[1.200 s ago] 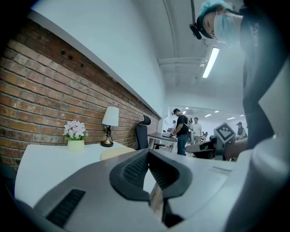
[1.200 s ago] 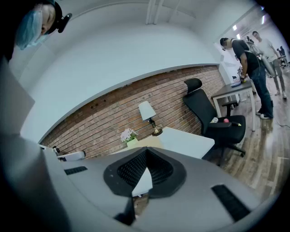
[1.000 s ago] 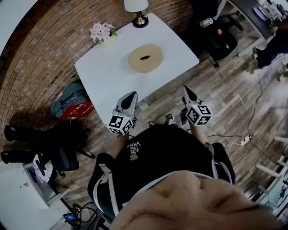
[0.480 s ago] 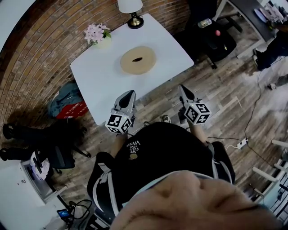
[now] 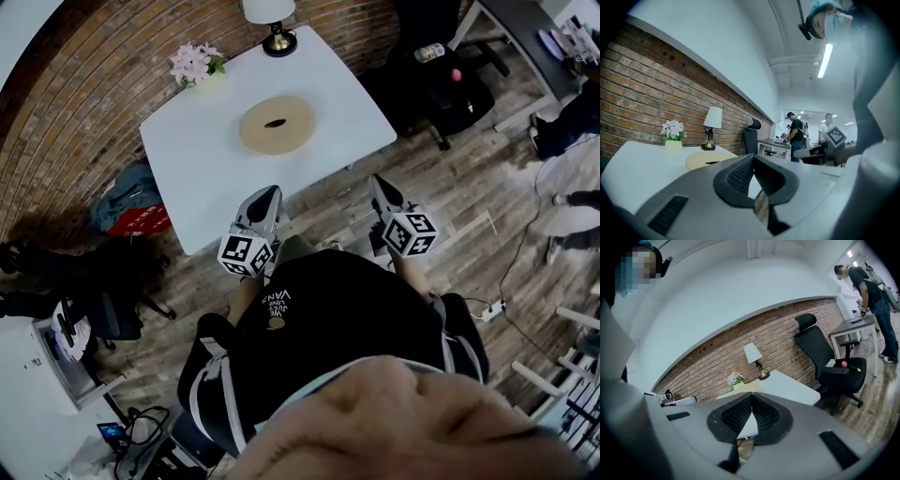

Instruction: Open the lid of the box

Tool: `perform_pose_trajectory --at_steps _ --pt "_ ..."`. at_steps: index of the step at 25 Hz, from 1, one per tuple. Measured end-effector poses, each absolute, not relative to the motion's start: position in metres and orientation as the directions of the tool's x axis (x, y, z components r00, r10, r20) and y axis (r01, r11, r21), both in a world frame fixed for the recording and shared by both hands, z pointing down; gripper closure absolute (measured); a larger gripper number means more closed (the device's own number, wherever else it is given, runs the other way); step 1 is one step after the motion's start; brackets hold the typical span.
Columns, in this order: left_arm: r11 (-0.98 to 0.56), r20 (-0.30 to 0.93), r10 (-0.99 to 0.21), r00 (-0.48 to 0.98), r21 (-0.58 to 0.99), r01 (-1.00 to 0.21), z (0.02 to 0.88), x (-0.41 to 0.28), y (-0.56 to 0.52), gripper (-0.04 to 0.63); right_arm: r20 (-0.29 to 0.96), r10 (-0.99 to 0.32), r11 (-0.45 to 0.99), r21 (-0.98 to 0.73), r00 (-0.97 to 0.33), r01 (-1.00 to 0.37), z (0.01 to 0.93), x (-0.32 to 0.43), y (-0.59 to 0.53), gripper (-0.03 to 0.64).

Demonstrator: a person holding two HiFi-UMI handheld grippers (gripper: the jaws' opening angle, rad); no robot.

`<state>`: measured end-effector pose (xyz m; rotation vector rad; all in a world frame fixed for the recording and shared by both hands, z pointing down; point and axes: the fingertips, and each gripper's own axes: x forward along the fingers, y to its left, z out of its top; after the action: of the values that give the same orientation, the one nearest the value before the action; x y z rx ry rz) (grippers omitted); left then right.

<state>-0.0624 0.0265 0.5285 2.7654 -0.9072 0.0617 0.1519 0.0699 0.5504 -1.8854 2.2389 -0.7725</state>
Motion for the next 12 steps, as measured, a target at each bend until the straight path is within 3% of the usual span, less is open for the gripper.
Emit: perform_pose_trajectory --at_steps 12 --pt "-0.811 0.12 -0.536 0.835 0.199 -0.55 0.525 -0.068 -0.021 0.584 0.236 -0.954 0.054 -0.469 -0.184 -0.882 0.552 0.137 0.031 0.614"
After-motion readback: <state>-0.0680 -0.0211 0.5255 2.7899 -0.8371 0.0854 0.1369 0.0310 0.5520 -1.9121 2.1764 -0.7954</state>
